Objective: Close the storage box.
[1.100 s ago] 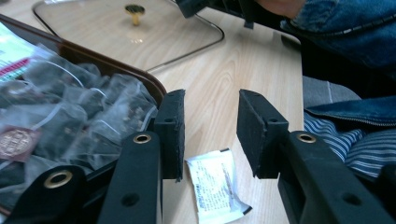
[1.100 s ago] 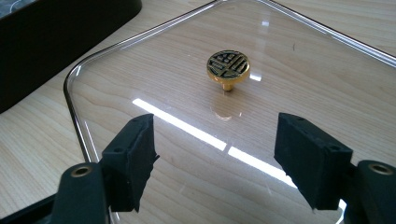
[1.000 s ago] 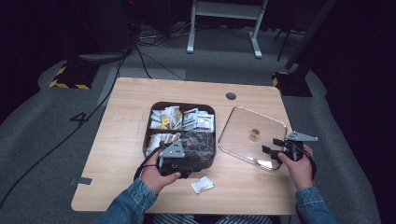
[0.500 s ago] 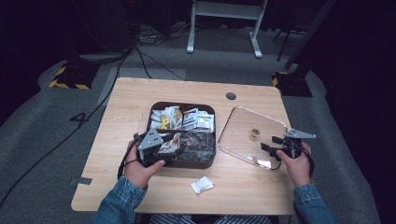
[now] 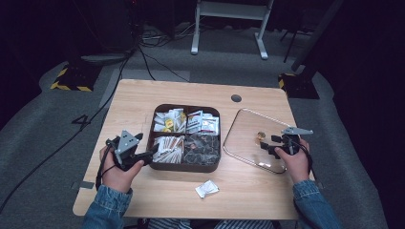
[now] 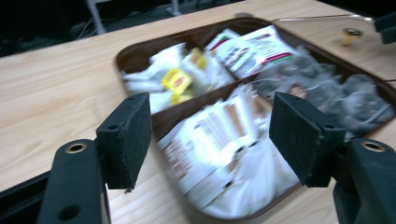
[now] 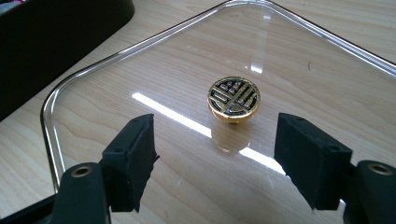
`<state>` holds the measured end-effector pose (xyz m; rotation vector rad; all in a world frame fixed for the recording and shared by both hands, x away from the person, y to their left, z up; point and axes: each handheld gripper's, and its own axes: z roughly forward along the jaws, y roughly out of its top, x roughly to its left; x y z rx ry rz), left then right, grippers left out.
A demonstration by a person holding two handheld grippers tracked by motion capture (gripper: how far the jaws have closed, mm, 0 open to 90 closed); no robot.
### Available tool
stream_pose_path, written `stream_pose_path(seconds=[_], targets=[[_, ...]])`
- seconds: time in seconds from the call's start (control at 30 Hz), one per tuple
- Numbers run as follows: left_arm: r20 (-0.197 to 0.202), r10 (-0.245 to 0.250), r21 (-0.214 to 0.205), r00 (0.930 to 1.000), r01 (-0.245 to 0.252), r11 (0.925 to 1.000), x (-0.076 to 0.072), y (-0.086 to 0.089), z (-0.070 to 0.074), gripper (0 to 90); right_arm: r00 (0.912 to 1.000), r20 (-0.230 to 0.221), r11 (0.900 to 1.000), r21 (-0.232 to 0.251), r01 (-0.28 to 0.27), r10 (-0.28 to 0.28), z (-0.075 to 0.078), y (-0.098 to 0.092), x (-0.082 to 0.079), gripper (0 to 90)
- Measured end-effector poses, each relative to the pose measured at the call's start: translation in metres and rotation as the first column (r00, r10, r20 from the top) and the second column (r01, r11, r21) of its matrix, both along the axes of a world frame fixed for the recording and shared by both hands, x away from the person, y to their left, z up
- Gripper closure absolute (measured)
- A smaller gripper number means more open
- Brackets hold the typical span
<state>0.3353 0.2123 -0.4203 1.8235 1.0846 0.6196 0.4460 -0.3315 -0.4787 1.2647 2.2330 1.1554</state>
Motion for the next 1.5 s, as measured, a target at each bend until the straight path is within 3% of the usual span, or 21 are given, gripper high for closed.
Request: stream_pose_path(seconds=[0.2,0.37,0.5,0.73,0.93,1.07,1.37,1.5], targets=[[-0.036,0.091,0.008,0.9952,-0.091,0.9958,-0.002,0.026,-0.009,29.1,0.9999,-0.012,0.9997,-0.024,-0.004,0.004,-0.004,0.005,0.010,34.3],[-0.077,0.170,0.057,0.9825,-0.166,0.9846,0.002,0.044,-0.021,24.4,0.9996,-0.030,0.9989,-0.047,-0.001,0.000,-0.011,0.008,0.016,39.6],[-0.114,0.204,0.090,0.9724,-0.194,0.9769,0.007,0.054,-0.033,23.8,0.9991,-0.040,0.9985,-0.054,0.010,-0.012,-0.015,0.009,0.019,40.4],[-0.207,0.230,0.119,0.9509,-0.209,0.9706,0.017,0.062,-0.053,22.1,0.9994,-0.026,0.9992,-0.032,0.024,-0.024,-0.018,0.008,0.022,44.8],[-0.257,0.225,0.139,0.9400,-0.194,0.9710,0.023,0.062,-0.064,19.9,0.9995,0.009,0.9987,-0.040,0.032,-0.031,-0.020,0.009,0.024,50.8],[-0.277,0.215,0.151,0.9363,-0.179,0.9722,0.025,0.062,-0.070,19.7,0.9996,0.018,0.9988,-0.044,0.021,-0.020,-0.020,0.009,0.024,58.7],[-0.306,0.203,0.174,0.9303,-0.155,0.9725,0.027,0.061,-0.080,19.8,0.9991,0.037,0.9975,-0.067,0.023,-0.020,-0.020,0.011,0.023,59.4],[-0.292,0.201,0.160,0.9350,-0.159,0.9743,0.027,0.060,-0.082,18.9,0.9989,0.042,0.9975,-0.066,0.025,-0.022,-0.020,0.010,0.023,59.4]])
